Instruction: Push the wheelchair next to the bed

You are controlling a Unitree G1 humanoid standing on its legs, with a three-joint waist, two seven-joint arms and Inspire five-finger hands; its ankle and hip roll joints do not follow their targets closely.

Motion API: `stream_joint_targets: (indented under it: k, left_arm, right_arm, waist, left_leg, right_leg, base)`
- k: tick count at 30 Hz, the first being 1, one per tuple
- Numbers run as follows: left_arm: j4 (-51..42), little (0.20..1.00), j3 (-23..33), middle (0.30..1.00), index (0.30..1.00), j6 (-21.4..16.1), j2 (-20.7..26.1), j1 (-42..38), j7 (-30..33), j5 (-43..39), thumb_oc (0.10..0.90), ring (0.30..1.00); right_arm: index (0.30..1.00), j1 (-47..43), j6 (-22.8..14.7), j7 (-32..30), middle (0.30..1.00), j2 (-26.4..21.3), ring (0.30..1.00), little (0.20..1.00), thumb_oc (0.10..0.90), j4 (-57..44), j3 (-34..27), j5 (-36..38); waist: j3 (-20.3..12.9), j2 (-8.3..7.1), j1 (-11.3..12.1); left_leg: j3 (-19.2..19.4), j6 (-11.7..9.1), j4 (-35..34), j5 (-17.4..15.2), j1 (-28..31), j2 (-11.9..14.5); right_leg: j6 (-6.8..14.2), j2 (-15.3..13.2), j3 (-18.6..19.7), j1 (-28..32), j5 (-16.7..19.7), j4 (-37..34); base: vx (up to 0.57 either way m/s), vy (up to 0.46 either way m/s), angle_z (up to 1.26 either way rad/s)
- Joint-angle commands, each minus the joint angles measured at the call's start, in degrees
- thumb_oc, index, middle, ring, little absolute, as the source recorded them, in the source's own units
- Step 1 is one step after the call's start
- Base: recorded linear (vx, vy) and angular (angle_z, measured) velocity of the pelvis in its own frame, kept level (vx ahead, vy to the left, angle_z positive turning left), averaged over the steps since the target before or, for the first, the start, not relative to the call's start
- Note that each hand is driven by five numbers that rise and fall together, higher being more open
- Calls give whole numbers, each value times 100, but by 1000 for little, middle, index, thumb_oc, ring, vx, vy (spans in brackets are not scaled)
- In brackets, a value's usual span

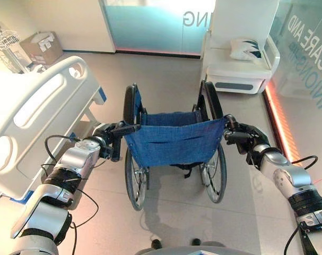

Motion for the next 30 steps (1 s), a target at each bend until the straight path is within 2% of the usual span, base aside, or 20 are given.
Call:
stream_joint_targets:
  k: [1,9,12,14,18,22,26,27,30]
  left_arm:
    - [274,900,287,900,900,-316,-14,38,856,-107,800,900]
    - [326,900,581,900,900,-168,-421,383,1514,-289,800,900]
    - [339,900,543,900,900,126,-534,398,1644,-369,800,900]
    - [344,900,497,900,900,133,-595,400,1691,-337,800,900]
    - [146,900,333,900,900,147,-510,403,1200,316,800,900]
    - [-43,900,228,900,900,410,-372,350,1058,143,800,900]
    - [-297,900,172,900,900,797,-221,386,403,-41,800,900]
    - [-297,900,174,900,900,797,-220,388,399,-37,800,900]
    - [-694,900,43,900,900,956,97,428,-264,401,800,900]
  right_arm:
    - [300,189,-696,454,300,424,300,300,400,-725,147,418]
    - [300,161,-632,299,300,488,300,300,400,-772,81,467]
    - [300,191,-649,227,300,539,300,300,400,-780,121,471]
    - [300,217,-648,207,300,555,300,300,400,-791,125,462]
    - [300,316,-683,165,300,576,300,300,400,-833,104,459]
    - [300,369,-689,139,300,542,300,300,400,-885,83,497]
    - [300,475,-686,148,300,509,300,300,400,-934,31,472]
    - [300,476,-686,148,300,509,300,300,400,-935,31,472]
    - [300,554,-714,175,300,409,300,300,400,-970,2,512]
  waist:
    - [-93,-14,255]
    - [-64,-37,333]
    - [-77,-40,339]
    - [-72,-42,336]
    - [-73,-29,330]
    - [-51,-11,317]
    - [-33,25,317]
    - [-33,25,317]
    - [-10,70,325]
  left_leg:
    - [121,-146,22,-293,-36,-264]
    - [30,-150,22,-301,-50,-266]
    - [18,-154,22,-295,-49,-262]
    - [15,-157,22,-285,-53,-260]
    - [28,-160,22,-284,-46,-256]
    - [47,-163,22,-276,-39,-251]
    - [54,-164,22,-269,-10,-261]
    - [54,-164,22,-269,-9,-261]
    - [66,-175,22,-250,-13,-253]
  right_leg:
    - [174,17,-333,-343,169,252]
    - [158,18,-414,-297,130,233]
    - [162,17,-446,-284,131,227]
    - [160,19,-460,-276,130,225]
    - [161,20,-472,-266,127,220]
    - [165,25,-477,-270,127,234]
    - [171,16,-495,-240,132,224]
    - [171,16,-495,-239,132,224]
    - [173,12,-496,-252,137,238]
  base:
    - [-25,-33,6]
    - [-8,-19,5]
    - [0,0,0]
    - [3,-9,2]
    - [1,-17,5]
    - [-5,-8,2]
    - [0,0,0]
    - [0,0,0]
    - [0,0,0]
